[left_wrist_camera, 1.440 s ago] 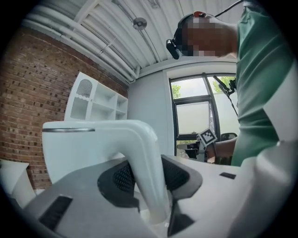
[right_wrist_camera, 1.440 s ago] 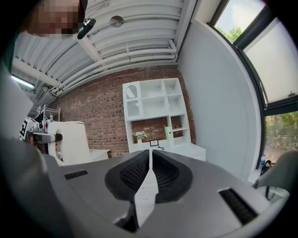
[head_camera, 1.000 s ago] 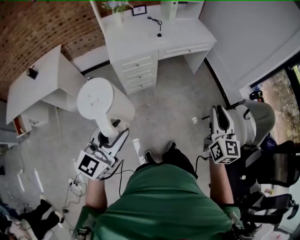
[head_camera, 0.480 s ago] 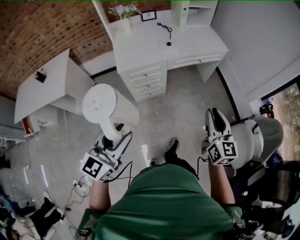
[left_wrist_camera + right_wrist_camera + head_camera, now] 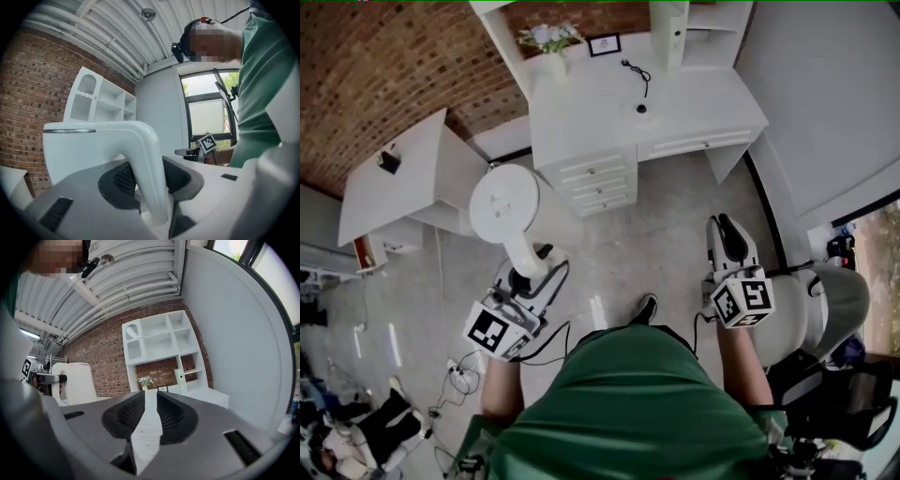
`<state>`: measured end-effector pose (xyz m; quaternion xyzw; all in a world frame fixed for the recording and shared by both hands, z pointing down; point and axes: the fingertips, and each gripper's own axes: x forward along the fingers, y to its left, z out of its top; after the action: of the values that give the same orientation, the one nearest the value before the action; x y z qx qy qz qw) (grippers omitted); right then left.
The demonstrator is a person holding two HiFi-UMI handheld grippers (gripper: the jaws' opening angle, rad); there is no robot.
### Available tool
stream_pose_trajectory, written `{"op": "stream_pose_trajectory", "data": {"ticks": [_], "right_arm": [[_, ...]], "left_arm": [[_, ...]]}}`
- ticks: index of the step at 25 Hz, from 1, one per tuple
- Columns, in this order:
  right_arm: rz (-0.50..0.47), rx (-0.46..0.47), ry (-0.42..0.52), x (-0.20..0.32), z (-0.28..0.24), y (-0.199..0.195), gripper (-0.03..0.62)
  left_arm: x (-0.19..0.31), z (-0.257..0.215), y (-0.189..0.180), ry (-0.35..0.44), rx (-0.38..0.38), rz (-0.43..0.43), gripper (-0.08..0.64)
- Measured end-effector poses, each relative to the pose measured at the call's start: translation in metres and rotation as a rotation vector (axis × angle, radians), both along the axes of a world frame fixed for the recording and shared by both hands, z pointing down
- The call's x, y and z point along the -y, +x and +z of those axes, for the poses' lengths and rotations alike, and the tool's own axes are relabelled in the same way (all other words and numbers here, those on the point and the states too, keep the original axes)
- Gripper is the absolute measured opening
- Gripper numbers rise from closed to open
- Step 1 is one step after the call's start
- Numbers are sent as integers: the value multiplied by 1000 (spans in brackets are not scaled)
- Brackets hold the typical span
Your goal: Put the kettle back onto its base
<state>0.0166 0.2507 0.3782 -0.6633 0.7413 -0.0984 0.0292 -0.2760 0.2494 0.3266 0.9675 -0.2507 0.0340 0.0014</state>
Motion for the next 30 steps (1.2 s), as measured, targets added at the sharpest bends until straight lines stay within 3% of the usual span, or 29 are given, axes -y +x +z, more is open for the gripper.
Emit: {"op": "stream_pose_trajectory", "data": {"ticks": [10,18,30], "right_arm": [[-9,7,-2,32,3,58,86],[11,23,-12,53,8,81,80],[111,6,-35,143,10,110,71]], "left_arm": [[31,1,52,-31,-20,-24,155],[61,6,72,-27,-3,-11,155],[190,29,105,1,46,49,155]]}}
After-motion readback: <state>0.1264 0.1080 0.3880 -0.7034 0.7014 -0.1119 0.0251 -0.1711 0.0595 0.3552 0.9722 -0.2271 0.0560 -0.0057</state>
